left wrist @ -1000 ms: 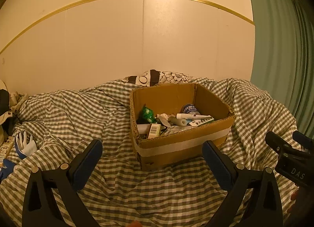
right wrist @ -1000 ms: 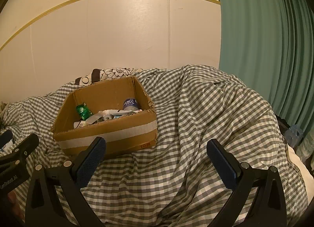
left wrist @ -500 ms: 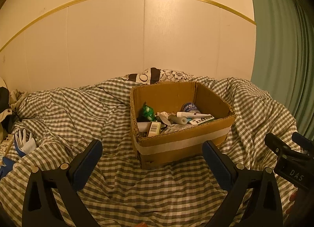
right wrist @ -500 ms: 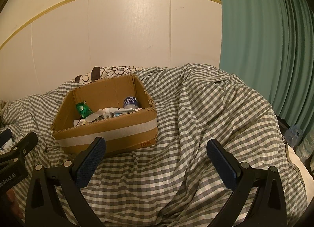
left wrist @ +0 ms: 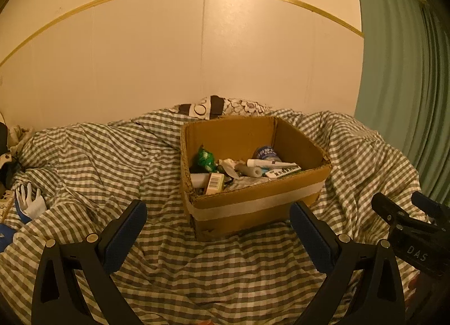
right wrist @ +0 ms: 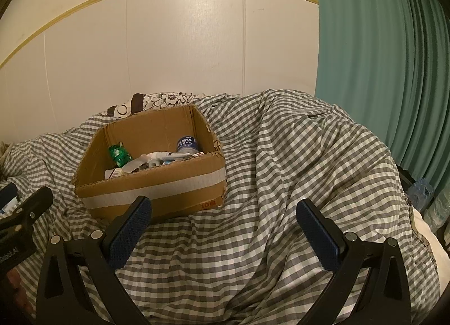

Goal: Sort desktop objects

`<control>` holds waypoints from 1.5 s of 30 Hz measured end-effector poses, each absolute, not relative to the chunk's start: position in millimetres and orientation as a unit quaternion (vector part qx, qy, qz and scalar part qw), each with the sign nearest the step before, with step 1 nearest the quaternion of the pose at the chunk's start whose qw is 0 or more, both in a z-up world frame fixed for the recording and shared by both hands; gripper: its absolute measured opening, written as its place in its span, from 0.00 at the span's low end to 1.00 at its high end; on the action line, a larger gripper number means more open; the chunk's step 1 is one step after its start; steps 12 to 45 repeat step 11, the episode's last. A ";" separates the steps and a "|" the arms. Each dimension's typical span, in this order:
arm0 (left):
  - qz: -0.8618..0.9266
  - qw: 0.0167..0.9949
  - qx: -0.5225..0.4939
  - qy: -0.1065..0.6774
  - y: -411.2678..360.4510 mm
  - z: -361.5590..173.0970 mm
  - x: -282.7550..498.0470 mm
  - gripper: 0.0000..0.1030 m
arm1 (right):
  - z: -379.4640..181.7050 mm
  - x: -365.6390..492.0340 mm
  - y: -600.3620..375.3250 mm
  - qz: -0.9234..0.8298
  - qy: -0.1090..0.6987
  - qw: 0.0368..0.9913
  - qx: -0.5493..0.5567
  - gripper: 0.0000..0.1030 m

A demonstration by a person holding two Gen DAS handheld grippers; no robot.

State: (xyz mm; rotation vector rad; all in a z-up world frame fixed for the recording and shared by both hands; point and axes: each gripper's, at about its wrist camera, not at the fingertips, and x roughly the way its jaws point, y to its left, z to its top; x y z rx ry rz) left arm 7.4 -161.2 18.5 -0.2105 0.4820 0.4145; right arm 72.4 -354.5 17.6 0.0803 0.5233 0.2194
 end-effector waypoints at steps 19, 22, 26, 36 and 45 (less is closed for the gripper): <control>0.216 0.944 -0.089 0.233 -162.0 18.2 6.4 1.00 | 16.5 74.4 -355.3 0.109 0.259 0.959 0.037 0.99; 0.216 0.944 -0.089 0.233 -162.0 18.2 6.4 1.00 | 16.5 74.4 -355.3 0.109 0.259 0.959 0.037 0.99; 0.216 0.944 -0.089 0.233 -162.0 18.2 6.4 1.00 | 16.5 74.4 -355.3 0.109 0.259 0.959 0.037 0.99; 0.216 0.944 -0.089 0.233 -162.0 18.2 6.4 1.00 | 16.5 74.4 -355.3 0.109 0.259 0.959 0.037 0.99; 0.216 0.944 -0.089 0.233 -162.0 18.2 6.4 1.00 | 16.5 74.4 -355.3 0.109 0.259 0.959 0.037 0.99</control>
